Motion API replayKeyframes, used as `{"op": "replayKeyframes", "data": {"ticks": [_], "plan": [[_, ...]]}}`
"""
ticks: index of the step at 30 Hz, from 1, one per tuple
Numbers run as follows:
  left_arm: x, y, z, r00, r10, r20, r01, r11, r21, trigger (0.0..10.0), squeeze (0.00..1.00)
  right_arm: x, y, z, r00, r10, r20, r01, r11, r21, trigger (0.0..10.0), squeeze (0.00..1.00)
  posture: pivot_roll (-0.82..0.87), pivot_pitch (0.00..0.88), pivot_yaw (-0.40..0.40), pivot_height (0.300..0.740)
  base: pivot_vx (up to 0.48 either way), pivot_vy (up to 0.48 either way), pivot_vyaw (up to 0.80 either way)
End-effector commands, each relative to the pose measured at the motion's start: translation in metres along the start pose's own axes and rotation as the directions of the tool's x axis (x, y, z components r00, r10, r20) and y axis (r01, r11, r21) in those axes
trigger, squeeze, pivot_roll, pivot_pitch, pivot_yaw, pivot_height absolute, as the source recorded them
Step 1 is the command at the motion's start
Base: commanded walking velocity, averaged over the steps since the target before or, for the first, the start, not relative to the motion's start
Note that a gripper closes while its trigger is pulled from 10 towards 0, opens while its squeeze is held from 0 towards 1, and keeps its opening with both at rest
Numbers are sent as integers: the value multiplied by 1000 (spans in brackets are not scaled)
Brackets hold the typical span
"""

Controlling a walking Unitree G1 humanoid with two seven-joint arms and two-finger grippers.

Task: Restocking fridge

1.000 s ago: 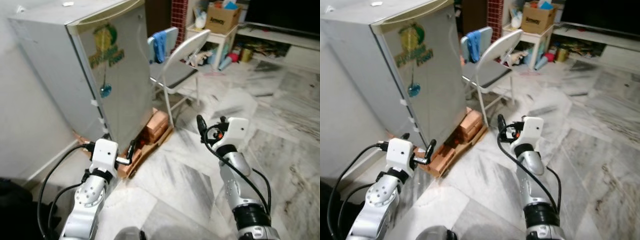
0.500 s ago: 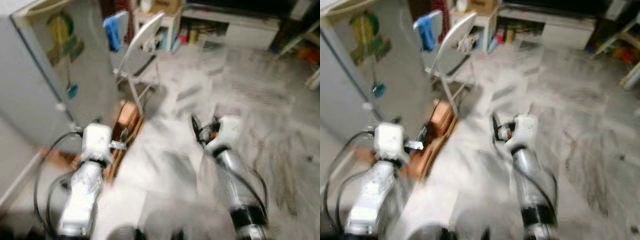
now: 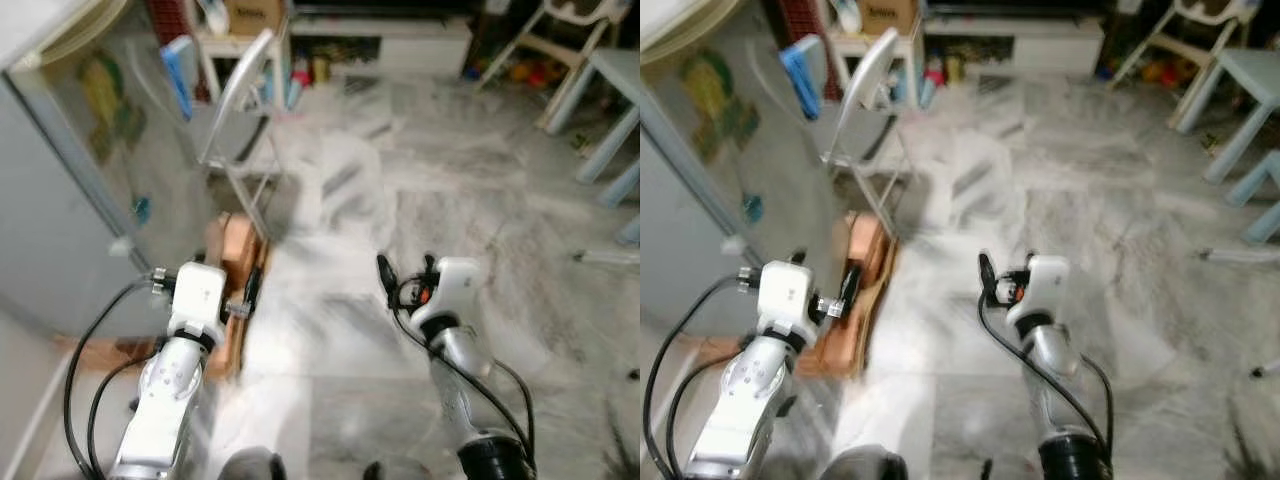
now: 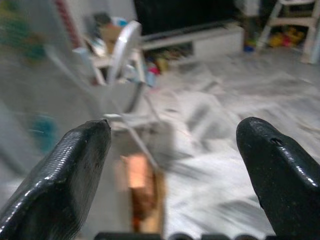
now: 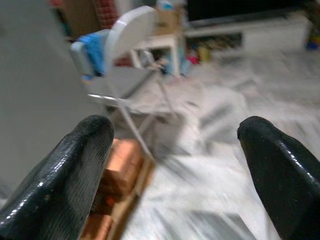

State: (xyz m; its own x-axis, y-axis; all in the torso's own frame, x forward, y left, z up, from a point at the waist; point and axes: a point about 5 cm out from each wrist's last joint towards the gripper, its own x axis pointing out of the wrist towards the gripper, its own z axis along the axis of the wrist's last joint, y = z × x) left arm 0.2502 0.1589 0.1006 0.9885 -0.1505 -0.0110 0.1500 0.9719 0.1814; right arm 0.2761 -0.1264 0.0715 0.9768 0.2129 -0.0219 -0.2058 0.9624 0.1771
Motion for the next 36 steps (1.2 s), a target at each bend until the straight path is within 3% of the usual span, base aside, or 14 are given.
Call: {"op": "replayKeyframes", "data": {"ticks": [1,2,5,7,9,12,14,21,25,33,36], "plan": [[4,13,18,998,37,54,-37,999,10,10000,0,14,23,23,993,83,83,-85,996,17,10000,0,101,14,17,740,304,371,0],[6,13,21,997,36,63,-35,999,-14,10000,0,18,24,27,992,82,95,-86,996,33,10000,0,98,29,13,740,304,371,0],[5,11,-3,998,68,4,-68,998,0,10000,0,16,20,13,996,58,66,-59,998,6,10000,0,64,1,-33,740,349,330,0],[6,6,-10,997,77,-23,-78,995,-69,10000,0,10,22,13,995,84,54,-86,996,37,10000,0,35,16,-44,740,398,156,0],[8,-1,-9,999,49,-9,-50,997,-57,10000,0,4,23,16,990,123,63,-125,992,18,10000,0,29,1,-52,740,441,0,0],[14,-8,-7,1000,18,-4,-18,999,-27,10000,0,5,15,12,995,94,46,-94,996,-6,10000,0,17,4,-12,740,375,0,740],[18,-8,-4,1000,31,-8,-31,998,-55,10000,0,10,13,14,997,41,62,-40,999,-7,10000,0,5,0,6,740,0,0,713],[27,-3,1,999,33,21,-32,999,-19,10000,0,9,13,28,993,62,98,-55,995,-78,10000,0,-25,21,52,740,0,0,153],[22,-3,-5,999,45,-14,-46,997,-54,10000,0,2,8,30,991,66,113,-56,995,-85,10000,0,-25,42,40,740,0,0,262],[12,-3,-12,998,49,-41,-51,998,-44,10000,0,-18,-21,20,994,-79,69,86,991,-98,10000,0,6,33,27,740,0,0,734],[10,-4,-13,998,36,-46,-39,998,-54,10000,0,-16,-24,18,993,-105,51,108,991,-72,10000,0,16,32,17,740,0,0,479]]}}
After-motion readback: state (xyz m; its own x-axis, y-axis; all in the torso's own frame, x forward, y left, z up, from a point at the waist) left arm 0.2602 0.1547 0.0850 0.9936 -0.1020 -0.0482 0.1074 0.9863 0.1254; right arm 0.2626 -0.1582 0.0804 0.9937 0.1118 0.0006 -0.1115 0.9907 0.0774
